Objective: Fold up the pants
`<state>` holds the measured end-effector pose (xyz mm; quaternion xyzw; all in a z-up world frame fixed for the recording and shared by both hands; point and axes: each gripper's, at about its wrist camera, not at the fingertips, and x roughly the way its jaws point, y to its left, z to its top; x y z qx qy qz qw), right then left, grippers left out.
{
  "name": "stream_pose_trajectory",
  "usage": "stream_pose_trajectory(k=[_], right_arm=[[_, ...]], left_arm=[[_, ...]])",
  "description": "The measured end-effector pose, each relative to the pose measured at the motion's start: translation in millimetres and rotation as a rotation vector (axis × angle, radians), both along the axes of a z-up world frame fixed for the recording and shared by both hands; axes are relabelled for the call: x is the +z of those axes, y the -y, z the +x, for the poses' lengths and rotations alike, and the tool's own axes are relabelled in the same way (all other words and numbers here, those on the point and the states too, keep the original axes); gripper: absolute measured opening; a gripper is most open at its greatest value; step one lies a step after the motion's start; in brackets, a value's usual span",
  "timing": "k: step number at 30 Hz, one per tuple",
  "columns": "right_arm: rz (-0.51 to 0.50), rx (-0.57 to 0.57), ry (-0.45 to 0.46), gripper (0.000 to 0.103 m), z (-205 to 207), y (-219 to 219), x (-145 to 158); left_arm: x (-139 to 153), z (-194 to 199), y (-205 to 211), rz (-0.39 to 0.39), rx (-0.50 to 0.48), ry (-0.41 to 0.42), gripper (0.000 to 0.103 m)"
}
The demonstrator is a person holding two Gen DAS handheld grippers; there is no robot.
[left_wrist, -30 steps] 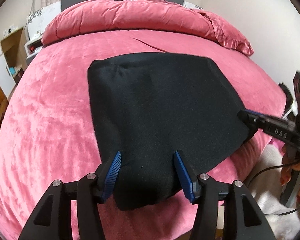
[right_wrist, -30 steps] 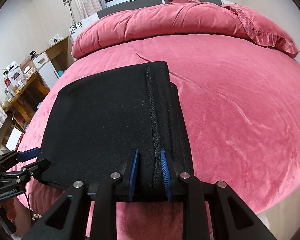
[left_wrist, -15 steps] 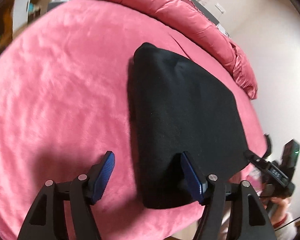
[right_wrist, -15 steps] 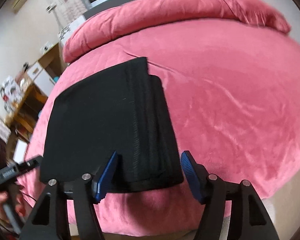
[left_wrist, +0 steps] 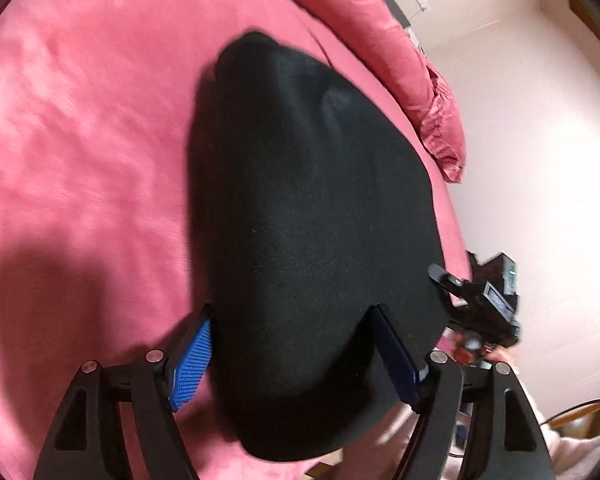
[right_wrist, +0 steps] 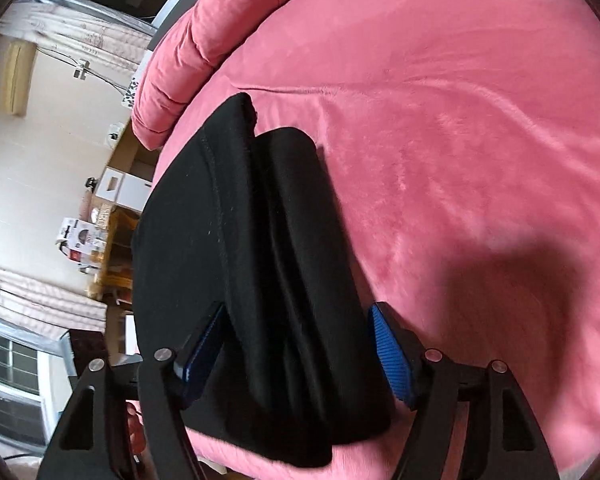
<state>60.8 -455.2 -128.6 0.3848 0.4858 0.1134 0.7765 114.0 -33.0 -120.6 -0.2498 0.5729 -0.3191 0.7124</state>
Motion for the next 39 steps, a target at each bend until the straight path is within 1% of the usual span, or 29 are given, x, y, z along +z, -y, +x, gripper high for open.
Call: stream_pose_trajectory(k=[2, 4, 5, 7, 9, 11, 12, 15, 16, 20, 21, 22, 27, 29, 31, 32, 33, 34, 35, 36, 38, 39], right_arm=[[0.026, -0.006, 0.002, 0.074, 6, 0, -4], [0.027, -0.020, 0.007, 0.074, 11, -4, -6], [0.011, -0.020, 0.013, 0.073, 13, -9, -4], [-0.020, -0.004, 0.024, 0.060, 11, -15, 2], [-0.030, 0.003, 0.043, 0.053, 11, -19, 10], [-0.042, 0.013, 0.065, 0.049, 6, -24, 22], [-0.052, 0.019, 0.075, 0.048, 8, -34, 28], [-0.077, 0.052, 0.125, 0.046, 11, -50, 45], [-0.088, 0.065, 0.158, 0.046, 15, -59, 54], [-0.119, 0.078, 0.255, 0.046, 48, -81, 75], [-0.127, 0.081, 0.268, 0.046, 56, -83, 76], [-0.140, 0.084, 0.291, 0.046, 73, -89, 81], [-0.202, 0.078, 0.340, 0.046, 133, -100, 85], [-0.200, 0.058, 0.331, 0.046, 156, -100, 82], [-0.186, 0.033, 0.292, 0.046, 174, -97, 73], [-0.198, 0.033, 0.269, 0.047, 179, -93, 66], [-0.212, 0.035, 0.249, 0.048, 181, -92, 60], [-0.226, 0.042, 0.218, 0.051, 184, -92, 48], [-0.216, 0.041, 0.212, 0.053, 182, -89, 35], [-0.190, 0.029, 0.230, 0.057, 178, -85, 29], [-0.142, 0.010, 0.242, 0.058, 172, -77, 22], [-0.141, 0.002, 0.241, 0.061, 171, -75, 22]], left_arm=[[-5, 4, 5, -0.012, -0.011, -0.024, 0.078], [-5, 4, 10, 0.001, -0.032, -0.011, 0.077], [-4, 2, 11, 0.015, -0.041, 0.003, 0.075], [2, -2, 9, 0.031, -0.052, 0.029, 0.061], [10, -5, 10, 0.041, -0.059, 0.057, 0.055], [22, -8, 11, 0.078, -0.074, 0.102, 0.053], [27, -10, 11, 0.096, -0.077, 0.125, 0.052], [53, -10, 9, 0.152, -0.070, 0.234, 0.050], [65, -6, 5, 0.169, -0.057, 0.275, 0.050], [85, 20, -6, 0.208, -0.023, 0.341, 0.050], [89, 30, -7, 0.219, -0.012, 0.356, 0.050], [93, 42, -7, 0.231, -0.001, 0.372, 0.050], [90, 104, -2, 0.267, 0.025, 0.395, 0.051], [83, 126, 0, 0.278, 0.029, 0.388, 0.051], [72, 140, -4, 0.266, 0.033, 0.352, 0.051], [61, 150, -9, 0.250, 0.042, 0.302, 0.052], [50, 156, -16, 0.214, 0.055, 0.252, 0.057], [45, 157, -20, 0.190, 0.064, 0.239, 0.064], [36, 157, -27, 0.152, 0.075, 0.232, 0.069], [30, 157, -30, 0.142, 0.084, 0.229, 0.077], [27, 152, -33, 0.121, 0.103, 0.241, 0.078], [29, 149, -32, 0.135, 0.116, 0.260, 0.079]])
